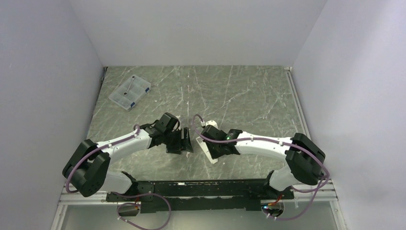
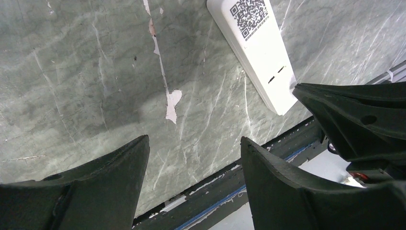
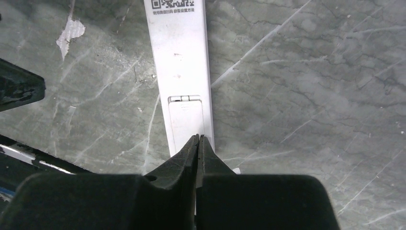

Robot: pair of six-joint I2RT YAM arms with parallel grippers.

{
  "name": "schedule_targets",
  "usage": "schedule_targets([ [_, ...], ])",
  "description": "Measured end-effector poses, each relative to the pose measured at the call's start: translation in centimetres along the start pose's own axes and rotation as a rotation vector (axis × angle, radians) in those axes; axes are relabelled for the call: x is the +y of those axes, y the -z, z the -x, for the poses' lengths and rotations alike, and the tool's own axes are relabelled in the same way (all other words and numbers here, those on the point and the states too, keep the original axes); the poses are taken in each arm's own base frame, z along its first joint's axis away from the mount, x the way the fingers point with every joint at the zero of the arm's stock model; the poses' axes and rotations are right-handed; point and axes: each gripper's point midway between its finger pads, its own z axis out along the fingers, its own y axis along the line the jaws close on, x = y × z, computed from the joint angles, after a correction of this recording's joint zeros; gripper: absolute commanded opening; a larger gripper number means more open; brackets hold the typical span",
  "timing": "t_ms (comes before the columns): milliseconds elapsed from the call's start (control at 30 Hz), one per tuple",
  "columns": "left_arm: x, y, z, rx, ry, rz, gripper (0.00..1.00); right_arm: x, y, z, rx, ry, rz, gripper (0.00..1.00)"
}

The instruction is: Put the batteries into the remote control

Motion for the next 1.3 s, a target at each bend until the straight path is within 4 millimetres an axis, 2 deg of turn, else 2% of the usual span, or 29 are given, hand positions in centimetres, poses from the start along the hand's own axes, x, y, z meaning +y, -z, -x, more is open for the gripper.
schedule_targets([
  [333,0.2,-0.2,0.5,-0.004,-0.015,0.024,0.75,0.1,3.0,2.0,-0.092,-0.031,0.031,0.13],
  [467,0.3,-0.3,2.0,-0.034,-0.038,0.051,0.67,0.1,4.4,2.3,-0.132,-0.055,0.053,0.1],
  [667,-0.2,-1.0,5.0,-0.074,-0.082,0.071,0.57,-1.2,4.9,0.0,-0.125,-0.089,0.054,0.0],
  [833,-0.8,-1.6,6.6,-0.098,-0.14,0.06,0.56,-1.8,4.9,-1.9,-0.106,-0.118,0.068,0.0],
  [967,-1.5,-2.4,8.1,-0.118,-0.191,0.048,0.58,-2.1,4.7,-3.1,-0.087,-0.137,0.078,0.0],
  [1300,-2.0,-4.4,8.8,-0.107,-0.264,0.003,0.56,-1.5,4.1,-5.0,-0.036,-0.179,0.121,0.0],
])
